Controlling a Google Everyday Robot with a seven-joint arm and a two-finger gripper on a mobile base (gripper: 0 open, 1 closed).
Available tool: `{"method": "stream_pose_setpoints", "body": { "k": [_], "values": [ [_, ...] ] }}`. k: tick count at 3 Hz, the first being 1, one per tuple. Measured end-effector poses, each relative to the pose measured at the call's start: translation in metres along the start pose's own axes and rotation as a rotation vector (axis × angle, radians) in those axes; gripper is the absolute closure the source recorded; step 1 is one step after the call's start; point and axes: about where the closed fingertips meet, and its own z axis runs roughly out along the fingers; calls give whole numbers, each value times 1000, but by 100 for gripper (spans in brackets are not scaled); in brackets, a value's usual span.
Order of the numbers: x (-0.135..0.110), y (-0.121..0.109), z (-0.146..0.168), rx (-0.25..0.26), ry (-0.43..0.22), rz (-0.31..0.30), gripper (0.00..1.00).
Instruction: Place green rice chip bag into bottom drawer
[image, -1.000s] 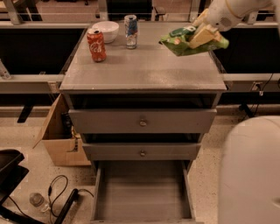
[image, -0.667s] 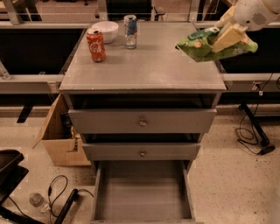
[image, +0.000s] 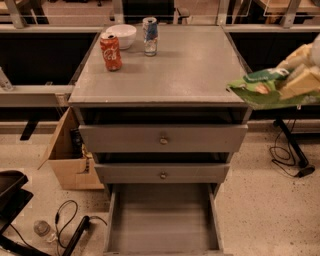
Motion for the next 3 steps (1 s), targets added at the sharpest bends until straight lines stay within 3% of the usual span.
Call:
{"method": "stream_pose_setpoints", "body": {
  "k": [1,2,3],
  "values": [
    [38,44,44,-85,-167,21,100],
    [67,70,95,-116,-311,89,100],
    [69,72,100,-120,-319,95,100]
  ]
}}
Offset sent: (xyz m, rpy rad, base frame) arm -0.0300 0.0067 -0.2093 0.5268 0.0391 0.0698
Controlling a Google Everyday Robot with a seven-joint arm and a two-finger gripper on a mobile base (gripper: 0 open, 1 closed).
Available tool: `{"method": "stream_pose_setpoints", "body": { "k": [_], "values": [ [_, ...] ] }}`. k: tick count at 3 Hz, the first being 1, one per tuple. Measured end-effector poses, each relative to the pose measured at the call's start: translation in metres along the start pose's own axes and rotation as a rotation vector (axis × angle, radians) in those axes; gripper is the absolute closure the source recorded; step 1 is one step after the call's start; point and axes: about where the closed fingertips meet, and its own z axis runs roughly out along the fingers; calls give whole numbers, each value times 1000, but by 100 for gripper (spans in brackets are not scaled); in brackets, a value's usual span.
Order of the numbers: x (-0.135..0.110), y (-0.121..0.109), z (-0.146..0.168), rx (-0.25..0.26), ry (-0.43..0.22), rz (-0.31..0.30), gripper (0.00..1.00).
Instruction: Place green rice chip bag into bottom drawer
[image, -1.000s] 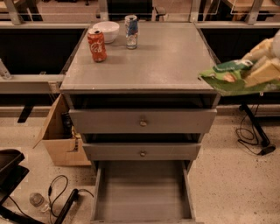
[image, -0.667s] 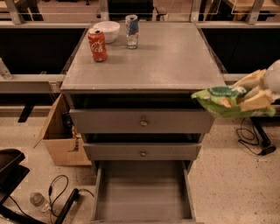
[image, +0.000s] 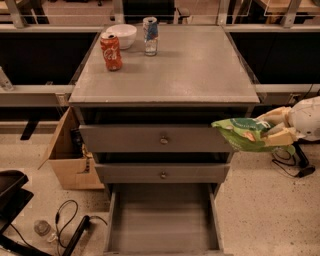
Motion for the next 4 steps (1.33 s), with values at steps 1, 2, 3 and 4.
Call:
{"method": "stream_pose_setpoints", "body": {
  "k": [1,2,3,4],
  "values": [
    [7,-1,16,-25,-11,17,100],
    [43,12,61,-72,0,70,100],
    [101,56,134,-164,-5,148,100],
    [156,96,206,-255,-51,230,100]
  ]
}}
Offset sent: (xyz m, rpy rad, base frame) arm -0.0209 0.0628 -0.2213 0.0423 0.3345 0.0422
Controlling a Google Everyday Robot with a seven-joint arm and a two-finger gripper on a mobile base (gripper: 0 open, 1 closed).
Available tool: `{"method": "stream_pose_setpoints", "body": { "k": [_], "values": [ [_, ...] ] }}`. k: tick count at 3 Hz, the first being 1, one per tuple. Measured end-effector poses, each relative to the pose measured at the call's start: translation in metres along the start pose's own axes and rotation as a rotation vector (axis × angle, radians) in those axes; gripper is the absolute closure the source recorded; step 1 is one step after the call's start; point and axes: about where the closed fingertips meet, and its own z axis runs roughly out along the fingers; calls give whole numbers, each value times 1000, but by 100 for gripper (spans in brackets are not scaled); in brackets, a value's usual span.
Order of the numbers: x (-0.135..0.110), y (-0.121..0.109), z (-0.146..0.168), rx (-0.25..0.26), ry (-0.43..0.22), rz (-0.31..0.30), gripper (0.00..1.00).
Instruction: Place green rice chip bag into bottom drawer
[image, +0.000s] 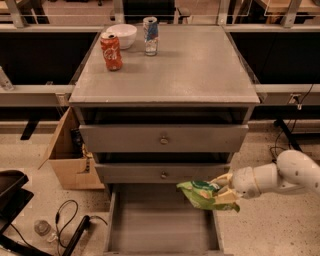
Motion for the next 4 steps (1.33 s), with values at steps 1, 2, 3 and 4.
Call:
{"method": "stream_pose_setpoints", "body": {
  "k": [1,2,3,4],
  "values": [
    [46,-2,49,-87,-40,93,100],
    [58,1,60,-104,-50,113,100],
    [72,-27,105,-95,1,145,100],
    [106,-70,163,-55,40,217,100]
  ]
}}
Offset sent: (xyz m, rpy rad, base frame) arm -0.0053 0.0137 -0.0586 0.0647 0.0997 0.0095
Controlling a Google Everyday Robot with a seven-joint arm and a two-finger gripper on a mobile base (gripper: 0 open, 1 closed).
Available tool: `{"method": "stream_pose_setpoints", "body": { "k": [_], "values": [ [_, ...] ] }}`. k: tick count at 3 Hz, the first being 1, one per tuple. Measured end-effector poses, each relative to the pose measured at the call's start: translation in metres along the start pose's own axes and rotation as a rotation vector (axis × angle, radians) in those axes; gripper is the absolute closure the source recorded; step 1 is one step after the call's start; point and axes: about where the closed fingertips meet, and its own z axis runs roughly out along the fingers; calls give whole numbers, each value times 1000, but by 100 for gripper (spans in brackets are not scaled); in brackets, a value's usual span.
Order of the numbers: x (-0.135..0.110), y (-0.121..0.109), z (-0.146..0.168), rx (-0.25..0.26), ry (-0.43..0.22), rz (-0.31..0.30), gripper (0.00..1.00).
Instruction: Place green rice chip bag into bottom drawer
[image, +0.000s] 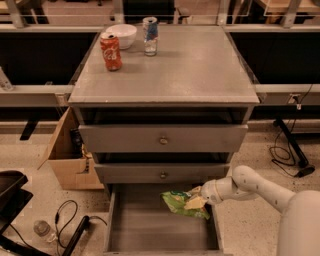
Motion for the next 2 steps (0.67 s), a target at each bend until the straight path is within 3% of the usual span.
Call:
{"method": "stream_pose_setpoints", "body": {
  "k": [1,2],
  "values": [
    [28,-36,44,34,39,67,100],
    [31,-36,51,29,40,72,82]
  ]
}}
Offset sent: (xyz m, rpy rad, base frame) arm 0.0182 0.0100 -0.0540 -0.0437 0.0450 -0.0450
